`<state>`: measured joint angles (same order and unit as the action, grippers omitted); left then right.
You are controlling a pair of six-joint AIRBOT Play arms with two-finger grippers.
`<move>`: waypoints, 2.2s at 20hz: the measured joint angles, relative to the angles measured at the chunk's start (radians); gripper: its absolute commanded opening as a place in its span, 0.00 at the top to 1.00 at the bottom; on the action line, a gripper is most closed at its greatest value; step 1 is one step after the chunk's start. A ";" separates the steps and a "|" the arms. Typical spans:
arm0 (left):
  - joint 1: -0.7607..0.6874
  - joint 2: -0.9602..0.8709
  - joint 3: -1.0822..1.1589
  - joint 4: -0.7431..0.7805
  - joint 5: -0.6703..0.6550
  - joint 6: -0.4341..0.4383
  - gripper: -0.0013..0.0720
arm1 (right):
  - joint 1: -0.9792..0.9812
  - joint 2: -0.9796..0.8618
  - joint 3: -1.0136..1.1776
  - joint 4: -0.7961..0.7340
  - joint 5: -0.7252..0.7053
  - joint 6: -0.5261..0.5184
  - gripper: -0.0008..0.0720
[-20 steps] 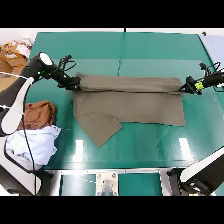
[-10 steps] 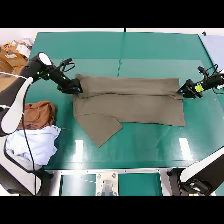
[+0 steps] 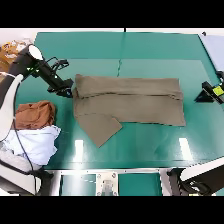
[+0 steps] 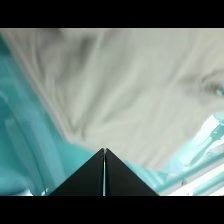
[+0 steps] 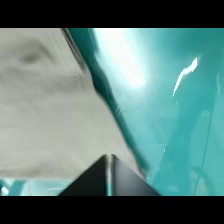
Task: Fold the shirts.
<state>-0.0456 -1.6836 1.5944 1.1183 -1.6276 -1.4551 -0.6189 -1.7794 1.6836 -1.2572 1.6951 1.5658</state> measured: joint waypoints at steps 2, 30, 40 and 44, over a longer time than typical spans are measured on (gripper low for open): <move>-0.003 0.104 -0.119 0.010 0.017 -0.007 0.93 | -0.023 0.140 -0.187 -0.007 -0.059 0.023 0.97; -0.323 0.491 -1.038 -0.399 0.878 -0.010 0.93 | 0.003 0.567 -1.186 0.519 -0.837 -0.061 0.96; -0.296 0.806 -0.919 -0.101 0.566 -0.174 0.93 | -0.124 0.847 -1.111 0.340 -0.546 -0.041 0.96; -0.294 0.797 -0.809 -0.029 0.623 -0.188 0.93 | -0.071 0.851 -1.012 0.377 -0.540 -0.033 0.96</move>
<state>-0.3401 -0.8867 0.7853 1.0889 -1.0050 -1.6436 -0.6903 -0.9279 0.6720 -0.8806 1.1549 1.5326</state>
